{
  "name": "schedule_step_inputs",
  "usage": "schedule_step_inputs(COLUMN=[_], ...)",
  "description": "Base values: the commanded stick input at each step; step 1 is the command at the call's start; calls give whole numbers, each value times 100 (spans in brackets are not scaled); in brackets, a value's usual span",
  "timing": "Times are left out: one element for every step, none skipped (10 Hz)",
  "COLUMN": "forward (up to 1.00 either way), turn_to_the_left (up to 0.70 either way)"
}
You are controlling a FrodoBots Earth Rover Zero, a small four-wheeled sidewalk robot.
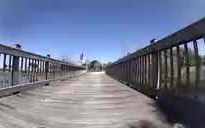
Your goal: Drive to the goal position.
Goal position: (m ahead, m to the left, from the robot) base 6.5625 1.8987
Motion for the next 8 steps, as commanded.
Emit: schedule_step_inputs(forward=[85, 85, 85, 85, 85, 85, 85, 85], turn_to_the_left=[0, 0, 0, 0, 0, 0, 0, 0])
